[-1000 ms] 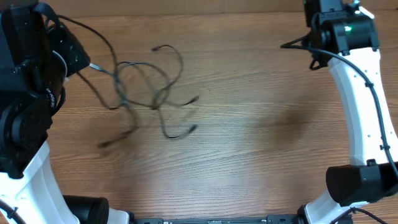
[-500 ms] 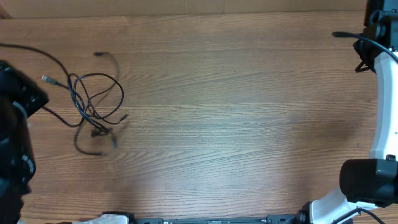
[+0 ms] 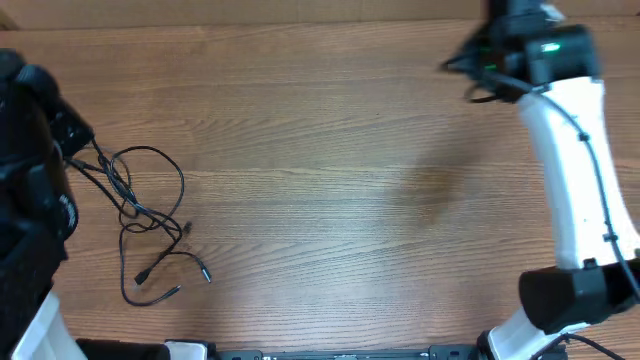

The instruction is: Untangle cables

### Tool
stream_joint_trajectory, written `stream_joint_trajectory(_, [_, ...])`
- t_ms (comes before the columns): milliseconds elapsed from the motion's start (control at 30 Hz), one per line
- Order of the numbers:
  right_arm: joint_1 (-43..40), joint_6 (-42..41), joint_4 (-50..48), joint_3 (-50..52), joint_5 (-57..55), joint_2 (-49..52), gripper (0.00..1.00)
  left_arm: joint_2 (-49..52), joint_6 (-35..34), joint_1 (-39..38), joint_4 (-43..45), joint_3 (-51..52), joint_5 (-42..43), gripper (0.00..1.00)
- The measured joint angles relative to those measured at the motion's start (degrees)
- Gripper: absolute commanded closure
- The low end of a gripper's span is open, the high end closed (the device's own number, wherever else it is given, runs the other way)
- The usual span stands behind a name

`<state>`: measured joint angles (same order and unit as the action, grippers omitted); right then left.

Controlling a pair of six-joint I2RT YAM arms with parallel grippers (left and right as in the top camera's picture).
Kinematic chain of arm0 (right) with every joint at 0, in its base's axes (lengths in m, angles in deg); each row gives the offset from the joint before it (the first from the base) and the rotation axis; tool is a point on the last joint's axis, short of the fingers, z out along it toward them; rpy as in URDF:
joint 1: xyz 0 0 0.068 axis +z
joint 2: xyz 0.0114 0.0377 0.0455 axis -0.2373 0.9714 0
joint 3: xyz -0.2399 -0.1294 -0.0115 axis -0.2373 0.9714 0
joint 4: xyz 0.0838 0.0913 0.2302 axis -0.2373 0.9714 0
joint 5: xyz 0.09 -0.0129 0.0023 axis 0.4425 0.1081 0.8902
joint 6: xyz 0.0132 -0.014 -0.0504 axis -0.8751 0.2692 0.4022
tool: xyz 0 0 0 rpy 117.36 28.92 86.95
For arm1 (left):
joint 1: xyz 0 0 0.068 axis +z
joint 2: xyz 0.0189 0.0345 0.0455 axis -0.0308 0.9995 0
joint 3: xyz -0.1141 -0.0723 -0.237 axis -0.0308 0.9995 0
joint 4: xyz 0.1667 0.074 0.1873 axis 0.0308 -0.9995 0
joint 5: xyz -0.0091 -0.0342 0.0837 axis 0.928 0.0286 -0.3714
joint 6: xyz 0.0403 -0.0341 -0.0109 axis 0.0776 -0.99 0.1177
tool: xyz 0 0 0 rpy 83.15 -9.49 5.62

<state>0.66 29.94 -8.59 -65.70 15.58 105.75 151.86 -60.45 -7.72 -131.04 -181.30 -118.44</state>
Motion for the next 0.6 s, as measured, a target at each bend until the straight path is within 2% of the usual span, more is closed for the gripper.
stream_joint_trajectory(200, [13.44, 2.93, -0.63, 0.0, 0.81, 0.0, 0.96, 0.07, 0.0, 0.0, 0.0, 0.13, 0.02, 0.96])
stream_joint_trajectory(367, [18.88, 3.65, 0.24, 0.0, -0.83, 0.0, 0.96, 0.04, 0.02, 0.0, 0.0, 0.13, 0.02, 0.96])
stream_joint_trajectory(400, [19.41, 3.78, 0.44, 0.0, -1.51, 0.0, 0.77, 0.04, 0.04, 0.0, 0.0, 0.13, 0.02, 0.96])
stream_joint_trajectory(433, [19.8, 3.61, 0.66, 0.0, -2.16, 0.0, 0.32, 0.04, 0.07, 0.0, 0.0, 0.13, 0.02, 0.96])
stream_joint_trajectory(467, [19.91, 3.96, 0.83, 0.0, -2.62, 0.0, 0.05, 0.04, 0.11, 0.0, 0.0, 0.13, 0.04, 0.96])
stream_joint_trajectory(500, [19.93, 4.09, 0.98, 0.0, -3.02, 0.0, 0.0, 0.04, 0.2, 0.0, 0.0, 0.13, 0.07, 0.96])
stream_joint_trajectory(600, [19.82, 4.24, 1.81, 0.0, -3.48, 0.0, 0.0, 0.04, 0.22, 0.0, 0.0, 0.13, 0.48, 0.96])
